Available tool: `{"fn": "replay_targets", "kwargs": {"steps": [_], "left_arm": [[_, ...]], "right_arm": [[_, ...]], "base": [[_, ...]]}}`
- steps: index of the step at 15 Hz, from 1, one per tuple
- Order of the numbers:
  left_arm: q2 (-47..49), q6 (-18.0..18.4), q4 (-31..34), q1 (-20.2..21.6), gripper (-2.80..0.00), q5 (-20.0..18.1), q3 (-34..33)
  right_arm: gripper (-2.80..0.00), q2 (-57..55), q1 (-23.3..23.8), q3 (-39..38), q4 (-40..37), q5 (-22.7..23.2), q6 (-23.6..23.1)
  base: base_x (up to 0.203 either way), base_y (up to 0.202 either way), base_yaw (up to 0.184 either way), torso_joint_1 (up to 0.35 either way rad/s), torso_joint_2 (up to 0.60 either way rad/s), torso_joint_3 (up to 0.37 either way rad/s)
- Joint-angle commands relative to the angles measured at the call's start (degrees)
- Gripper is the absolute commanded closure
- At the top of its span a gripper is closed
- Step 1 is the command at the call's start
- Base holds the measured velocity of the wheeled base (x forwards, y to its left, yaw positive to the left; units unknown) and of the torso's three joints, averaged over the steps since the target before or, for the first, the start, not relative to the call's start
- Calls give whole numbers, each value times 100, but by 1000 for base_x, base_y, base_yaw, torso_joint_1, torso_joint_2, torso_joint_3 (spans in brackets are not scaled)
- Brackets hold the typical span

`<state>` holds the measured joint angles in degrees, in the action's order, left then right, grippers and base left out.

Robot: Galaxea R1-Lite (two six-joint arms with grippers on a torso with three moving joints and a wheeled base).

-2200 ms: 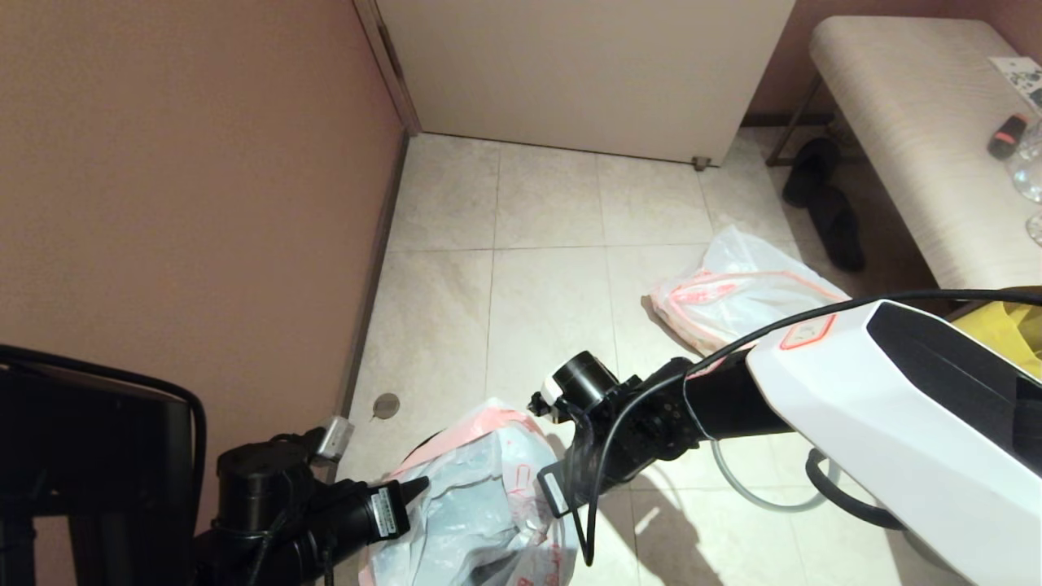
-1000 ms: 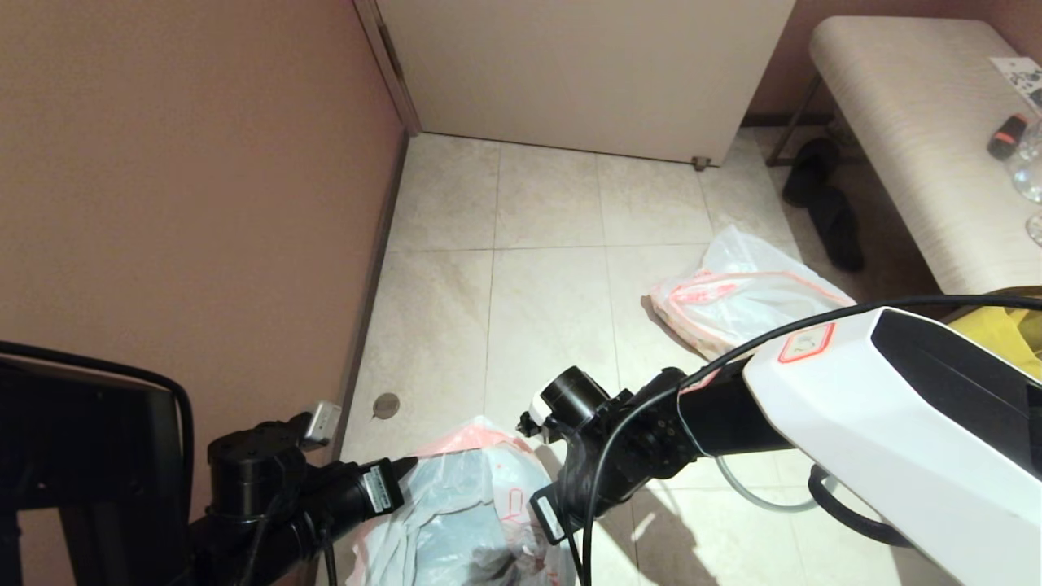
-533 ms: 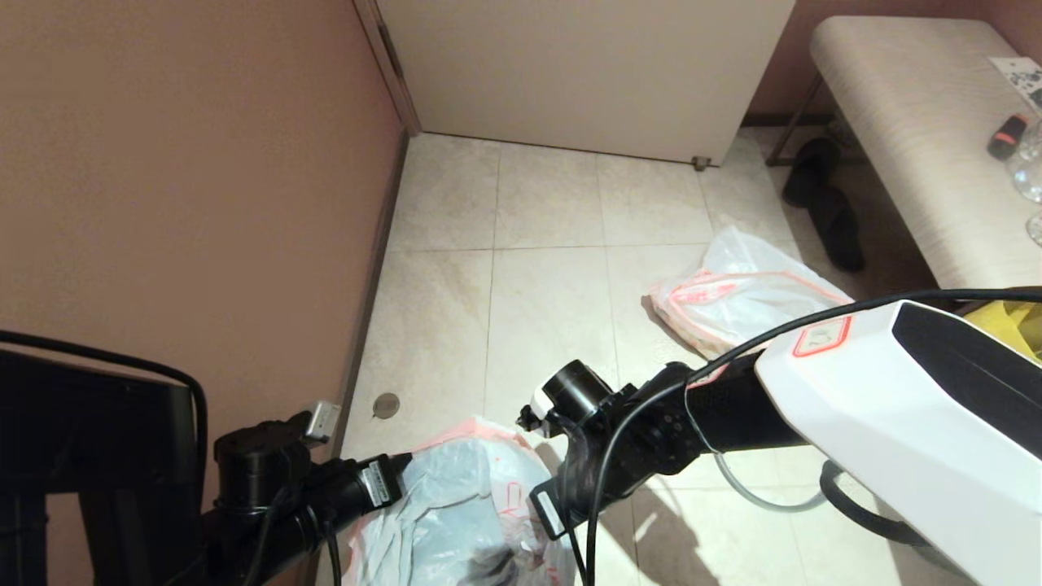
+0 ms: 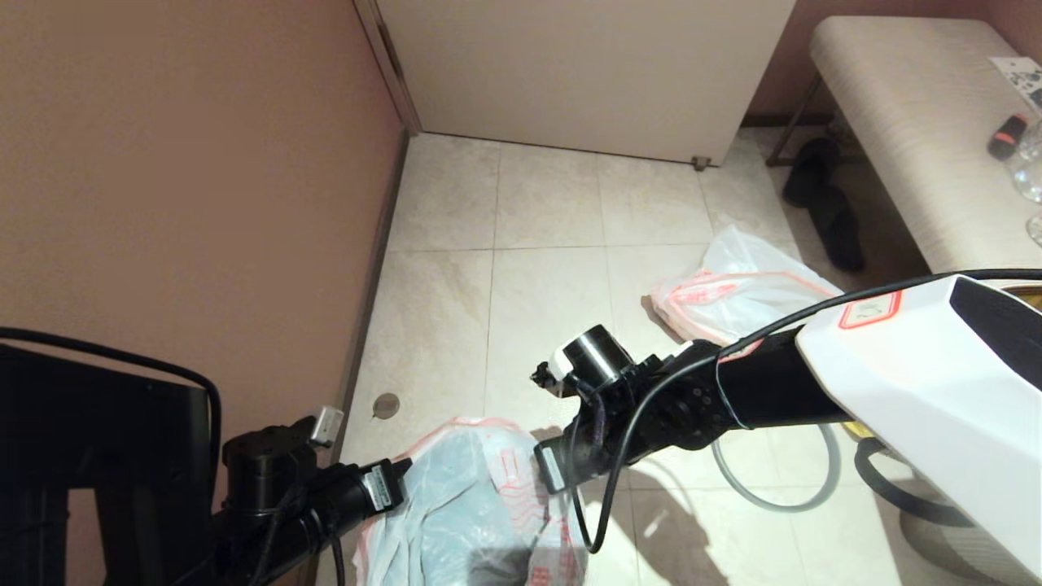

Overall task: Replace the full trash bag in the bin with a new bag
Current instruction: Put the new garbage bag on the trash can

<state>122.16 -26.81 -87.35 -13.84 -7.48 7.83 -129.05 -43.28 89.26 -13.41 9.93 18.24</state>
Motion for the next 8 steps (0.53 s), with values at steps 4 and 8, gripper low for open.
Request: {"fn": "replay_targets", "kwargs": {"steps": [4, 8], "left_arm": [[27, -18, -261, 13, 0, 80, 34], [123, -9, -261, 59, 0, 92, 91]], "right_arm": [[0, -41, 101, -4, 67, 7, 24], [0, -119, 110, -57, 84, 7, -55]], "base": [[0, 0, 0, 0, 0, 0], [0, 0, 0, 0, 0, 0]]}}
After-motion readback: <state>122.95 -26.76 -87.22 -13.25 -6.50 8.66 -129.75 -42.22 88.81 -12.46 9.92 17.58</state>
